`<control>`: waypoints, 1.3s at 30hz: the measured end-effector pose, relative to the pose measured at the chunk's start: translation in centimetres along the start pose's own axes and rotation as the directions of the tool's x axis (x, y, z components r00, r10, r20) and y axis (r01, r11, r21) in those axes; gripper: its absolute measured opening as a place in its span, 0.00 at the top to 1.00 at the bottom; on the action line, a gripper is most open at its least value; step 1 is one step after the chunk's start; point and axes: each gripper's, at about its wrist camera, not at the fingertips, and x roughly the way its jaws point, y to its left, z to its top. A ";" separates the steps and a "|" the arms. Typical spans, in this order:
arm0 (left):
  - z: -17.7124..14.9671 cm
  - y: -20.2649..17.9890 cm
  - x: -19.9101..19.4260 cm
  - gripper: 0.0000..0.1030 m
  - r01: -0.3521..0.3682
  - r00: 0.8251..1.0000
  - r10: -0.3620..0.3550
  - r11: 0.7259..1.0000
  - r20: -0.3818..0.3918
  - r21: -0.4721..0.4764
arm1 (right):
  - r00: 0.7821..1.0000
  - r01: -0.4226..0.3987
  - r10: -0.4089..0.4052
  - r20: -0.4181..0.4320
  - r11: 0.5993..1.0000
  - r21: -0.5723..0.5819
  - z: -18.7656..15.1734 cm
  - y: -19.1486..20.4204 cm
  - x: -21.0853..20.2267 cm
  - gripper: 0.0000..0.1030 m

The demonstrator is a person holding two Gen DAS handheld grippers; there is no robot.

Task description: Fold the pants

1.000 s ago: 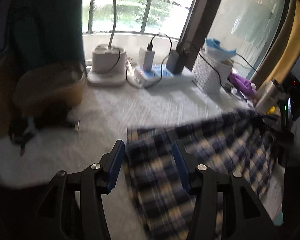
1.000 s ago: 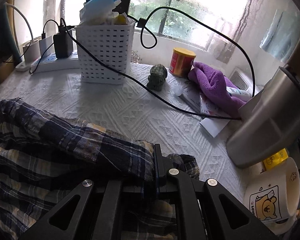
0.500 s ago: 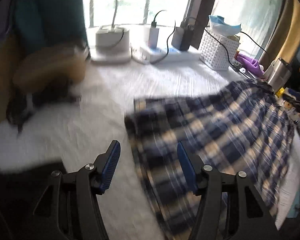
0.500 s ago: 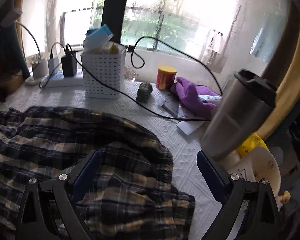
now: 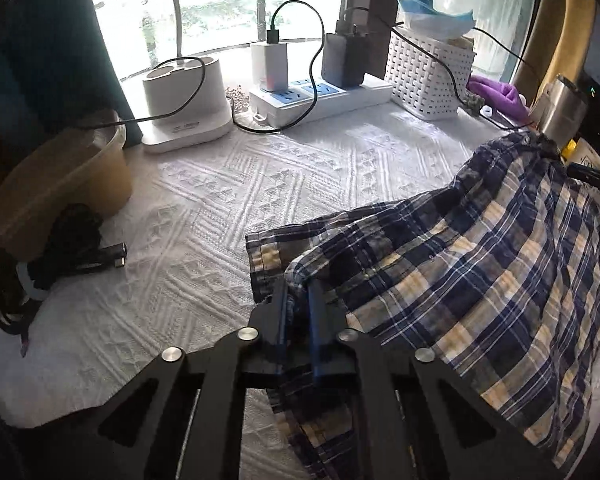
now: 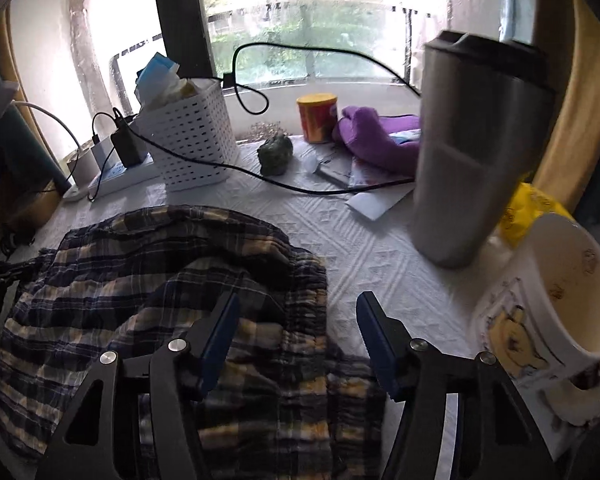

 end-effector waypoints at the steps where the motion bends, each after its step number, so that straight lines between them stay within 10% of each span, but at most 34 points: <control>1: 0.2 0.1 -0.2 0.97 -0.005 1.000 0.005 1.000 0.013 -0.005 | 1.000 -0.004 0.004 -0.012 1.000 0.002 0.1 -0.1 0.6 0.55; 4: 1.0 0.4 -1.0 0.97 -0.015 0.999 0.016 1.000 0.048 -0.014 | 1.000 0.003 -0.004 -0.028 1.000 -0.019 0.0 0.4 1.7 0.72; 13: 4.0 1.6 -2.1 0.97 -0.028 0.991 0.033 0.999 0.129 -0.044 | 0.989 0.107 -0.101 0.104 0.993 -0.057 0.9 1.4 -4.3 0.73; 20: 4.7 2.4 1.5 0.92 -0.037 0.999 0.036 0.995 -0.019 -0.091 | 0.992 0.128 -0.127 0.007 0.992 -0.022 -1.1 -0.2 -0.4 0.73; 23: 3.7 2.2 -0.5 0.55 -0.047 0.999 0.047 0.994 -0.002 -0.100 | 0.989 0.134 -0.132 0.067 0.991 -0.018 -1.6 -0.1 -2.5 0.58; 26: 1.9 1.9 -3.5 0.46 -0.041 0.999 0.045 0.989 0.030 -0.140 | 0.984 0.129 -0.128 0.125 0.992 0.002 -2.4 -0.3 -5.5 0.18; 35: -5.1 -5.0 -9.1 0.46 0.078 0.997 -0.074 0.987 0.035 -0.142 | 0.985 0.096 -0.109 0.134 0.991 0.094 -7.0 -2.2 -9.6 0.19; 39: -7.4 -10.3 -9.8 0.46 0.172 0.985 -0.172 0.978 0.013 -0.114 | 0.985 0.085 -0.099 0.143 0.991 0.101 -8.8 -2.6 -10.7 0.43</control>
